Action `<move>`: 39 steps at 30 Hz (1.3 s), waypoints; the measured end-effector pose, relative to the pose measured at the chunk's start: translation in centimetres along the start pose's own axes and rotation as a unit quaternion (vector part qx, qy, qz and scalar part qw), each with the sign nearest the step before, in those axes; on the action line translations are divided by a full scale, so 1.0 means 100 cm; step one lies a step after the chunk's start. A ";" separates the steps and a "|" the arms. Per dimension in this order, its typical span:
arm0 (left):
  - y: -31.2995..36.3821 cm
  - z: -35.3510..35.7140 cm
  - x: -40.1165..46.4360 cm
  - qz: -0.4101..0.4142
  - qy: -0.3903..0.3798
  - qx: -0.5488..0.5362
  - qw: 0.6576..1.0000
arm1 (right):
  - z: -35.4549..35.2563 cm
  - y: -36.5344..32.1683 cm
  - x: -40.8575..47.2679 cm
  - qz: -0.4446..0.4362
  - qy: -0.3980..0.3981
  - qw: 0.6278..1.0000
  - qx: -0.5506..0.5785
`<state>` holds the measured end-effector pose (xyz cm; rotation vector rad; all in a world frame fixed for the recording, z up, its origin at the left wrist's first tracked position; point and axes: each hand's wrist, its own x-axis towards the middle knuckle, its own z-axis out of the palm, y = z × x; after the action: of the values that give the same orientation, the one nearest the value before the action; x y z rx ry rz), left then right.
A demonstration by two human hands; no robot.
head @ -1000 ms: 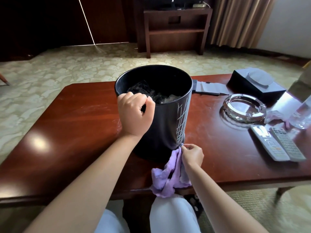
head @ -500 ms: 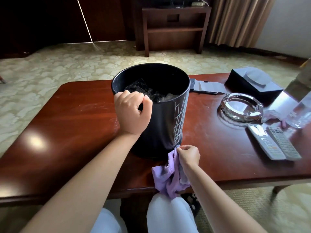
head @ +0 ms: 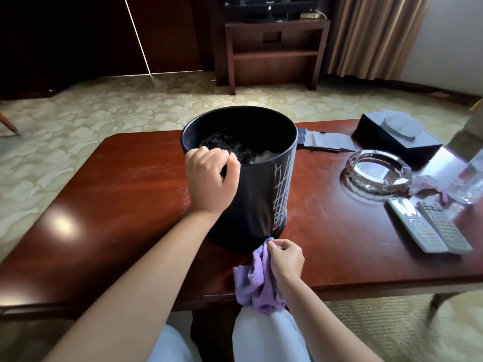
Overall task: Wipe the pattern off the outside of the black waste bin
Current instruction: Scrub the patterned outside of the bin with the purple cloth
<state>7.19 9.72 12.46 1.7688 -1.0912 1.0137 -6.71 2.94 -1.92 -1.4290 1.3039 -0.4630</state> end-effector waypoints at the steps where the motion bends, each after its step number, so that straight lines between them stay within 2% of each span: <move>1: 0.000 0.000 0.000 -0.002 0.000 0.000 1.000 | 0.000 -0.001 0.001 0.009 0.002 1.000 0.010; 8: 0.000 0.001 -0.001 0.000 0.002 0.003 1.000 | 0.001 -0.009 0.019 0.055 0.045 0.993 0.092; 11: -0.001 0.002 -0.001 0.001 0.003 0.005 1.000 | 0.000 -0.005 0.018 0.036 0.024 0.995 0.092; 16: -0.001 0.002 -0.002 0.005 0.005 0.008 1.000 | -0.002 -0.013 0.017 -0.027 0.019 0.987 0.155; 22: 0.000 0.001 -0.001 0.009 0.003 0.011 1.000 | -0.003 -0.003 0.025 0.004 0.022 0.993 0.112; 25: 0.000 0.000 -0.001 0.010 0.003 0.012 1.000 | -0.003 -0.005 0.031 0.006 0.030 0.991 0.129; 27: 0.000 0.000 0.000 0.012 0.002 0.012 1.000 | -0.004 -0.007 0.034 -0.007 0.038 0.986 0.161; 30: 0.000 0.001 -0.001 0.013 0.003 0.013 1.000 | -0.006 -0.002 0.030 -0.057 0.000 0.979 0.198; 34: -0.001 0.002 -0.002 0.010 0.009 0.018 1.000 | -0.007 0.009 0.027 -0.125 -0.033 0.980 0.151; 39: 0.000 0.001 -0.002 0.013 0.001 0.019 1.000 | -0.002 -0.004 0.033 -0.020 0.055 0.988 0.145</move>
<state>7.18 9.71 12.26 1.7869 -1.1037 1.0585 -5.62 -0.10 -2.68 -1.2002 1.2389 -0.7353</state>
